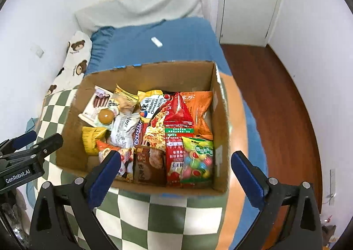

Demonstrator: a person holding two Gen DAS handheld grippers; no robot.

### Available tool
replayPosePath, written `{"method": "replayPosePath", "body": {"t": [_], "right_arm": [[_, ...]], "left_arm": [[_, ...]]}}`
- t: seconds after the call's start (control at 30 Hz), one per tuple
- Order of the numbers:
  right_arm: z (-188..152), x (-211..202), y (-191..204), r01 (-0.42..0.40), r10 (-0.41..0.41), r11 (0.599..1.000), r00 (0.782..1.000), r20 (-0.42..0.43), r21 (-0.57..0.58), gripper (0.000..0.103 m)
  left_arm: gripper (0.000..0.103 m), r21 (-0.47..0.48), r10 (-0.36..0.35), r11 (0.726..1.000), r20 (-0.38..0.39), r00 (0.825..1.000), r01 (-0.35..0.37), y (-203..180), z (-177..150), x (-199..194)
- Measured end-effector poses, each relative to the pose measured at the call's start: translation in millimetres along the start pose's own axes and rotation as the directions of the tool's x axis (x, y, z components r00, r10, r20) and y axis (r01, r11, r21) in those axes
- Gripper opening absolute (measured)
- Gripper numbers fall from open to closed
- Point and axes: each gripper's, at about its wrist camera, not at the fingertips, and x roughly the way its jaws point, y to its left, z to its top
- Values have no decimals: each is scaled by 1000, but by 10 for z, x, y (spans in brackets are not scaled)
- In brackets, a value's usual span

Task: Organize snacks

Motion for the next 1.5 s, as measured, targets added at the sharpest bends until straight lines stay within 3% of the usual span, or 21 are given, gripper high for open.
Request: {"method": "replayPosePath", "body": {"t": [0.47,0.77,1.13,1.17,1.5], "right_arm": [[-699,-1215,121,-9,17,999,984,179,-47,102],[-1030,-1962,178,-12,22,999,955,297,-37,103],[-1165,-2213,231,-20,33,999,943,332,-42,103],[-1162,-2202,217,-26,37,999,942,334,-39,103],[-1009,-1844,154,24,-15,999,942,336,-22,103]], "left_arm": [[94,37,-28,999,192,981,21,-46,-658,-1195],[94,59,-27,998,274,961,11,-75,-976,-1707],[96,51,-27,999,313,949,11,-46,-1052,-1814],[102,49,-24,999,313,949,9,-41,-1045,-1800],[103,25,30,999,304,952,-40,-26,-850,-1399]]}}
